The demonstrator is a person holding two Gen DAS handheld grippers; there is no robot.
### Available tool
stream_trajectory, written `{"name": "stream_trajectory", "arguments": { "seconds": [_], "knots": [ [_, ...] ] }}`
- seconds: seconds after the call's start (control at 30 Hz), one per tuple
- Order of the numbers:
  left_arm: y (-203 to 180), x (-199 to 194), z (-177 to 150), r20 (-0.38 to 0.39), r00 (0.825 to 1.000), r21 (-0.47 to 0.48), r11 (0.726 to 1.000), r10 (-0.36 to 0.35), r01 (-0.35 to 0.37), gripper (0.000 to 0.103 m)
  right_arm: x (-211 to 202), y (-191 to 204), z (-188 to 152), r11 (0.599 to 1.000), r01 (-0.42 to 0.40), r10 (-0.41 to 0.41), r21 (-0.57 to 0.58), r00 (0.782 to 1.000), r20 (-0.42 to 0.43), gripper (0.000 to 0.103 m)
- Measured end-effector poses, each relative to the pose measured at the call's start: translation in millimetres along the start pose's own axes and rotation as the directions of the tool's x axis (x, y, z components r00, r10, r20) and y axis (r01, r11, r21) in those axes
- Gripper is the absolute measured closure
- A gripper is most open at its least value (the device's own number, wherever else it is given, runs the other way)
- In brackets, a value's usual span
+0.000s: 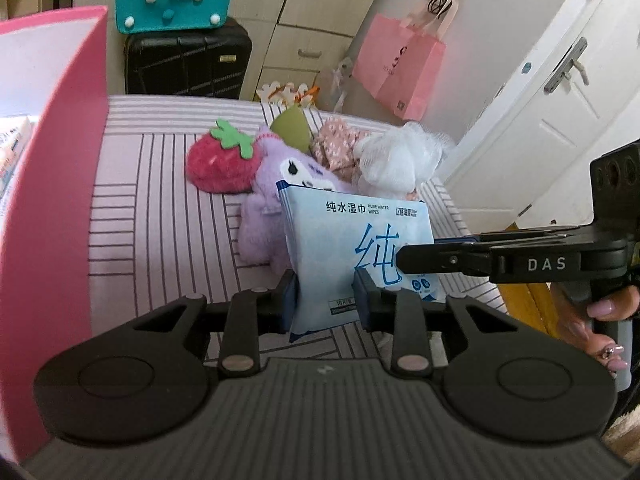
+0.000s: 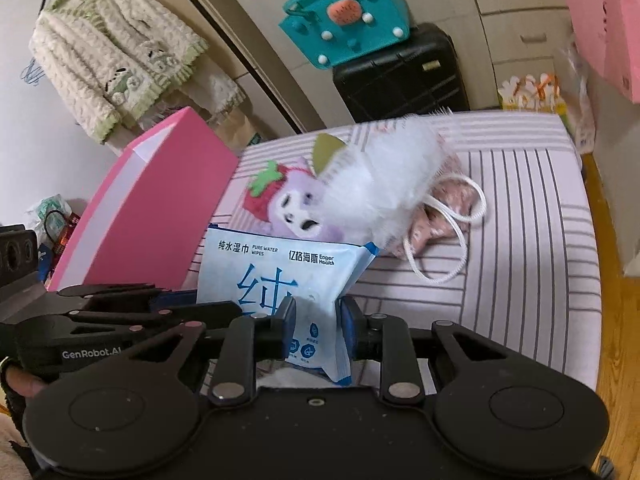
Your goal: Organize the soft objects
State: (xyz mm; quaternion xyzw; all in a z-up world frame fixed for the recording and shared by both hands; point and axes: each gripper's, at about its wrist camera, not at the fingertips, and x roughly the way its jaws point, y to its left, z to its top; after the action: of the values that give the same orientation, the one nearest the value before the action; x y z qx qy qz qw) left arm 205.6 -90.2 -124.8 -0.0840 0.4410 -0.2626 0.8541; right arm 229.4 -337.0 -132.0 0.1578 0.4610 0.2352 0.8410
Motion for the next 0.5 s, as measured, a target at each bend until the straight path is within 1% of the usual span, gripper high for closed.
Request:
{"name": "stream_trajectory", "arguments": {
  "seconds": [0.27,0.33,0.43,0.5],
  "knots": [
    [2.7,-25.9,0.4,0.055,0.998,-0.007,1.0,-0.002,0.003,0.072,-16.5,26.2,5.7,0.996,0.015,-0.012,-0.084,0.999,0.039,0.071],
    [3.7,-32.5,0.1,0.06,0.998,-0.019,1.0,-0.007,0.008,0.072,-20.6,34.2,6.1,0.994,0.021,-0.016,-0.106,0.999,0.046,0.071],
    [2.6,-44.1,-2.2,0.07,0.998,-0.005,1.0,-0.008,0.008,0.072,-27.2,47.7,5.4,0.989,0.032,-0.025,-0.143,0.998,0.051,0.07],
    [2.5,-51.5,-3.3,0.063,0.998,0.0,1.0,-0.016,0.016,0.072,-31.7,54.8,3.5,0.986,0.034,-0.026,-0.161,0.998,0.05,0.069]
  ]
}}
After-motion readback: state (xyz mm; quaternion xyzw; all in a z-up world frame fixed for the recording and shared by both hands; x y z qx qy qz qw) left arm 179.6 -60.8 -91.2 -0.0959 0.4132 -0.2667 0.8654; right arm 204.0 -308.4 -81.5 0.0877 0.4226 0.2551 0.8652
